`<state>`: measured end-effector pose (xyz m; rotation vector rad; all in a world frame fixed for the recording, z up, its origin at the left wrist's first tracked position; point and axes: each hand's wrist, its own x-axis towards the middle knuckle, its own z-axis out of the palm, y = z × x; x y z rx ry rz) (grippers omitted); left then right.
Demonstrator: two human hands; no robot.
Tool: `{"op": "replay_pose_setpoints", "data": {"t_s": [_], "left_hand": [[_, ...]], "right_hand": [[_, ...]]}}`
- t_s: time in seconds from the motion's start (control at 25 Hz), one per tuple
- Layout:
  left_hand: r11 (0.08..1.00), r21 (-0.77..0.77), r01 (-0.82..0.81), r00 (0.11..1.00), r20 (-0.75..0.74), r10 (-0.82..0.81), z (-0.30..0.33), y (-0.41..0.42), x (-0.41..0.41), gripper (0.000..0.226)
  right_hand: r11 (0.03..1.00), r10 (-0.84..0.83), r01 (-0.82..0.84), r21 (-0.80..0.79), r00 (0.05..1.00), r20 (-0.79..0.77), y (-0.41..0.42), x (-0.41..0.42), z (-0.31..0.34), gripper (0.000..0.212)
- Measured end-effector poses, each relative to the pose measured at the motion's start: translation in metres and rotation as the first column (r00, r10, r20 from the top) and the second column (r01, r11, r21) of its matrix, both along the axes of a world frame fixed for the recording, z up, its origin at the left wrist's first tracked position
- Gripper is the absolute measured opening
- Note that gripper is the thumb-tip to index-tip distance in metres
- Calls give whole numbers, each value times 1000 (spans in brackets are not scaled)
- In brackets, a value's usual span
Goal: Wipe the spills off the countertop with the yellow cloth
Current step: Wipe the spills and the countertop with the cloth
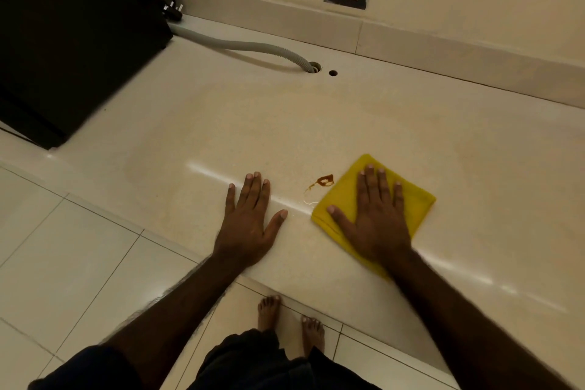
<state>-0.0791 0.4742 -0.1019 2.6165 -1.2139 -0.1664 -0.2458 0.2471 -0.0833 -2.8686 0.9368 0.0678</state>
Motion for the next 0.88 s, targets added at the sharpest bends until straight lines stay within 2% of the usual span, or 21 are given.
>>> {"op": "replay_pose_setpoints", "data": {"t_s": [0.12,0.28,0.48,0.64,0.8,0.88], "left_hand": [[1000,1,1,1000,0,-1,0,1,1,84],[1000,-1,-6,1000,7,6,-2,1,1,82],[1000,-29,-1,999,44,3,-7,2,2,84],[1000,-3,-4,999,38,4,-9,1,3,84],[1000,17,-5,1000,12,5,-7,0,4,85],[1000,22,-1,1000,3,1,-6,1,4,85]], "right_hand": [[1000,0,0,-21,1000,25,21,-22,-8,108],[984,-168,172,-37,982,90,70,-66,-18,109],[979,-201,204,-15,972,119,113,-24,-14,111],[969,-244,247,-2,958,152,81,-9,-15,110],[931,-354,363,-48,926,133,3,-41,-16,109],[932,-357,361,-29,928,107,-35,-38,-11,109]]}}
